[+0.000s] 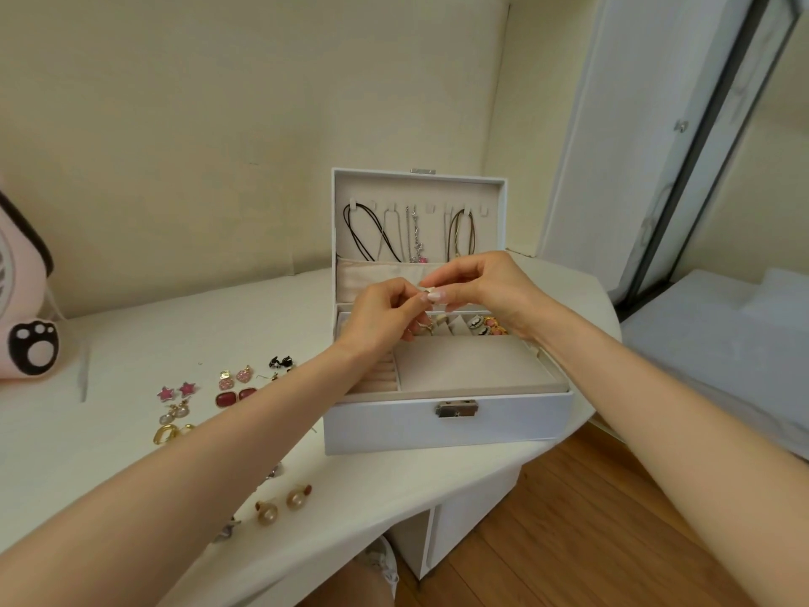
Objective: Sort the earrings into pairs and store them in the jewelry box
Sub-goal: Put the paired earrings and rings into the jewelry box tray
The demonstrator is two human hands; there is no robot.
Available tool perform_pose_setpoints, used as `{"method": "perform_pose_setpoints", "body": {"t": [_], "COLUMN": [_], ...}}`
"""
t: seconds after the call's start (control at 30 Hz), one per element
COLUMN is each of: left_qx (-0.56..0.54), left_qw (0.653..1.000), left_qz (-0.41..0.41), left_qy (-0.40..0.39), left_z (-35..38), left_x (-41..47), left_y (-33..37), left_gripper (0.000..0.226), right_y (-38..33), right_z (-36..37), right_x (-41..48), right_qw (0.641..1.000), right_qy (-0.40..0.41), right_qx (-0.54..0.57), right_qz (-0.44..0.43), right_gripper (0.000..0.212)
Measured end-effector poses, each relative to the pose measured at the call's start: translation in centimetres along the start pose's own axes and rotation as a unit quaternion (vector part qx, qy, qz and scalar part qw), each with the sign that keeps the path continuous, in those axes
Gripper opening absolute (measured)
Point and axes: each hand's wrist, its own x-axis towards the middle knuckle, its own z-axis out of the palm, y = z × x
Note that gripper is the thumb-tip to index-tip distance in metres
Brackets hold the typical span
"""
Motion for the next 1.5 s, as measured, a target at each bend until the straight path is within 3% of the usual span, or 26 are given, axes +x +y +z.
{"method": "perform_pose_setpoints", "body": {"t": [0.17, 0.33, 1.07, 1.5], "left_qx": [0.019, 0.022, 0.041, 0.041], "left_qw": [0.999, 0.997, 0.996, 0.997], "left_qz": [-0.010, 0.000, 0.016, 0.021], "left_qy": [0.034, 0.071, 0.072, 0.068], "left_z": [0.0, -0.1, -0.1, 0.0], "left_x": [-0.1, -0.1, -0.3, -0.4], "left_y": [-0.1, 0.0, 0.0, 0.2], "left_gripper": [0.016, 0.017, 0.017, 0.016], "right_y": [1.5, 2.9, 3.0, 3.5], "right_z": [-1.4, -1.1, -0.5, 0.2], "right_x": [0.6, 0.7, 0.8, 1.0], "right_qw": [0.994, 0.974, 0.958, 0.946], "right_qy": [0.061, 0.025, -0.021, -0.009], "right_qx": [-0.084, -0.221, -0.286, -0.323], "right_qz": [0.036, 0.046, 0.010, -0.022], "right_gripper": [0.020, 0.019, 0.024, 0.018]}}
